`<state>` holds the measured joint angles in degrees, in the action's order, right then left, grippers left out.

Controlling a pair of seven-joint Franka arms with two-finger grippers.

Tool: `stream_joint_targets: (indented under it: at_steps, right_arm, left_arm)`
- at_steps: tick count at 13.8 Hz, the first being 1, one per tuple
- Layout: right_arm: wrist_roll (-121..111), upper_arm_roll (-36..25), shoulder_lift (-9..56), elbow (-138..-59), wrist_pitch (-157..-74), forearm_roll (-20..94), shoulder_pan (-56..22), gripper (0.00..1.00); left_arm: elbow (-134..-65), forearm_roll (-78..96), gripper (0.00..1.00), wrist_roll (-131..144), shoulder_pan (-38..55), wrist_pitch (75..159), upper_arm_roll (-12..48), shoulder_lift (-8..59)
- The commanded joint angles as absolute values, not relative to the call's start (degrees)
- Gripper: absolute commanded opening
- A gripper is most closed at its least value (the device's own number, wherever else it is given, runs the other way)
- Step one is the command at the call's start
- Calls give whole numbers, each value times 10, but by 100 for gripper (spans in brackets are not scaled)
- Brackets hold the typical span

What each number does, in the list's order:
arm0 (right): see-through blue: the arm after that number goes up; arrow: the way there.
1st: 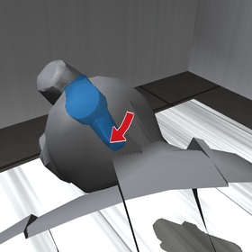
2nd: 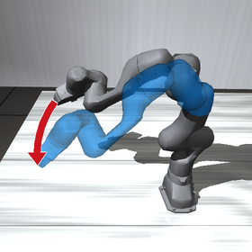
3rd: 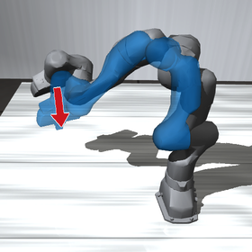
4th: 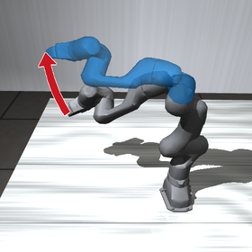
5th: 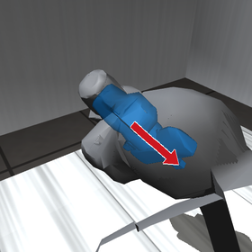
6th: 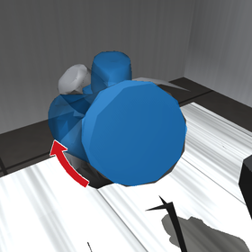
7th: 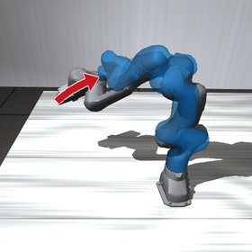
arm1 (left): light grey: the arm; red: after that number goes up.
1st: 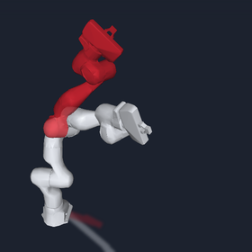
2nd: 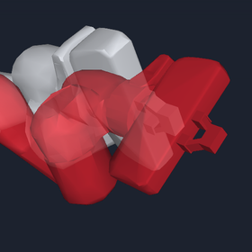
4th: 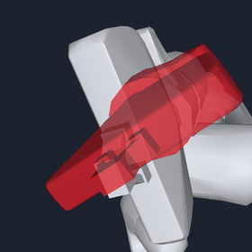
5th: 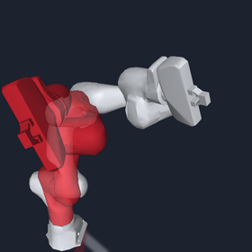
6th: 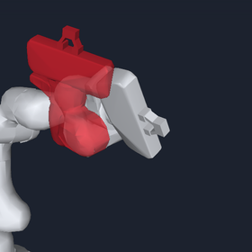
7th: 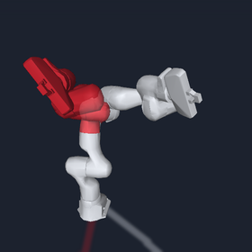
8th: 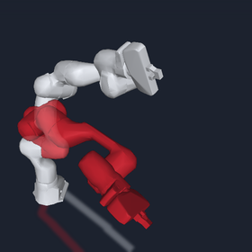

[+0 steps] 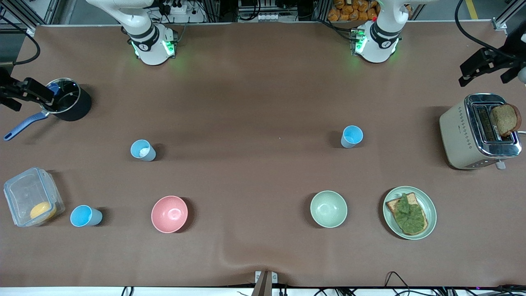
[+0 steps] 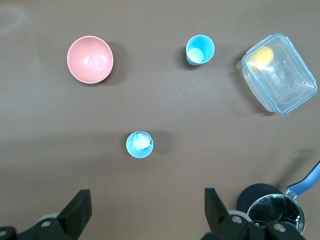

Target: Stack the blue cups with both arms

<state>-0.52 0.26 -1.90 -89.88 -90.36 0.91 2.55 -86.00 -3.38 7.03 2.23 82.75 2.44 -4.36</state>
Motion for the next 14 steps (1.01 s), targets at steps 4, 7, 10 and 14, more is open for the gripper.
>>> stream_joint_targets:
  at_steps: [4, 7, 10, 14]
  right_arm:
    - [-10, -2, -10, -883, -894, 11, 20, 100]
    - [-8, -3, -11, -884, -892, 11, 17, 100]
    - [-10, -2, -11, -887, -891, 11, 15, 100]
    - [-10, -2, -11, -888, -878, 11, 16, 100]
  left_arm:
    - [-865, -51, 100, 54, 13, 831, 27, -39]
    - [-865, -49, 100, 23, 7, 830, 28, -39]
    - [-862, -40, 100, 22, 8, 825, 31, -43]
    - [-860, -25, 100, 23, 4, 825, 26, -45]
